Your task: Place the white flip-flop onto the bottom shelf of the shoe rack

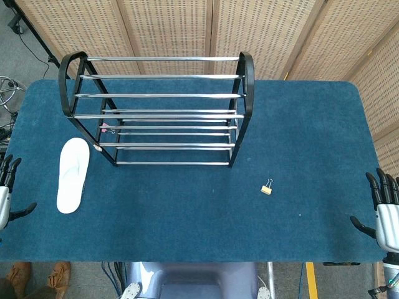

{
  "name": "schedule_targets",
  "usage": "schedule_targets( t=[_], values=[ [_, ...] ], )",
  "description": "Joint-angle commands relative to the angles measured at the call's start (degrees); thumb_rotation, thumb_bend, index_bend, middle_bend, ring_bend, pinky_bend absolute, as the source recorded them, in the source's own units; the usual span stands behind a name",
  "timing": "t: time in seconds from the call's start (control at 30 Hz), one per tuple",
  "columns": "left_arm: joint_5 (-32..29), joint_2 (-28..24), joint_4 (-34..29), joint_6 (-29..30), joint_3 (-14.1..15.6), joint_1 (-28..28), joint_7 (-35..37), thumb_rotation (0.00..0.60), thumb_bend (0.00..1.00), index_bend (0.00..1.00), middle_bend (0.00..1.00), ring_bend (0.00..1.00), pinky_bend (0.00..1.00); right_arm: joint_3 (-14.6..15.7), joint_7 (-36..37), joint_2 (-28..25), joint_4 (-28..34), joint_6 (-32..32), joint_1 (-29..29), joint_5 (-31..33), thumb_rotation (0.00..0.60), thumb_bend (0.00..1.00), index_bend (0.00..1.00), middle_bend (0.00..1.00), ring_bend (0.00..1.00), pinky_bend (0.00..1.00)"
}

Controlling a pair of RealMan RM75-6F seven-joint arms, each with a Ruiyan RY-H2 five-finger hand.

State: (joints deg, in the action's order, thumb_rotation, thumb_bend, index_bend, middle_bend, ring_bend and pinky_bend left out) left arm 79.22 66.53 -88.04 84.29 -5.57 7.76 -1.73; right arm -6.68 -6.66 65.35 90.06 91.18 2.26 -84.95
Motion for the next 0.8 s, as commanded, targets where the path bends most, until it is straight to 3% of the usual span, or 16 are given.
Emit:
schedule_targets(
  t=[0.03, 0.27, 0.33, 0.5, 0.67, 0.8],
  values=[
    [0.02, -0.12, -0.07, -0.02, -0.05, -0.08, 0.26, 0.6, 0.0, 0.0, 0.0, 0.0, 0.0, 0.1, 0.08, -0.1, 0.11, -0.14, 0.0, -0.11, 0.6, 0.0, 0.0, 0.0, 0.0, 0.0],
    [0.17, -0.04, -0.16, -0.15, 0.0, -0.18, 0.24, 0.6, 0.0, 0.0, 0.0, 0.0, 0.0, 0.29, 1.26, -0.37, 0.13, -0.48, -0.03, -0.23, 0.6, 0.0, 0.0, 0.0, 0.0, 0.0],
    [-0.9, 0.69, 1.1, -2.77, -0.45, 1.14, 0.37, 0.6, 0.0, 0.0, 0.0, 0.0, 0.0, 0.4, 2.06, -0.62, 0.49, -0.24, -0.2, -0.54, 0.6, 0.0, 0.0, 0.0, 0.0, 0.0],
    [-4.06, 4.1, 8.38, -11.31, -2.27, 5.55, 4.94, 0.6, 0.0, 0.0, 0.0, 0.0, 0.0, 0.4, 3.17, -0.93, 0.5, -1.08, -0.06, -0.07, 0.6, 0.0, 0.0, 0.0, 0.0, 0.0],
    [-3.22, 10.21, 21.71, -15.52, -2.94, 9.11, 11.08, 0.6, 0.0, 0.0, 0.0, 0.0, 0.0, 0.21, 4.07, -1.0, 0.24, -2.18, 0.2, 0.86, 0.6, 0.0, 0.0, 0.0, 0.0, 0.0],
    [-3.08, 13.04, 27.66, -18.36, -3.01, 11.02, 13.8, 0.6, 0.0, 0.0, 0.0, 0.0, 0.0, 0.13, 4.18, -0.9, -0.04, -2.76, 0.41, 1.27, 0.6, 0.0, 0.0, 0.0, 0.0, 0.0]
  ],
)
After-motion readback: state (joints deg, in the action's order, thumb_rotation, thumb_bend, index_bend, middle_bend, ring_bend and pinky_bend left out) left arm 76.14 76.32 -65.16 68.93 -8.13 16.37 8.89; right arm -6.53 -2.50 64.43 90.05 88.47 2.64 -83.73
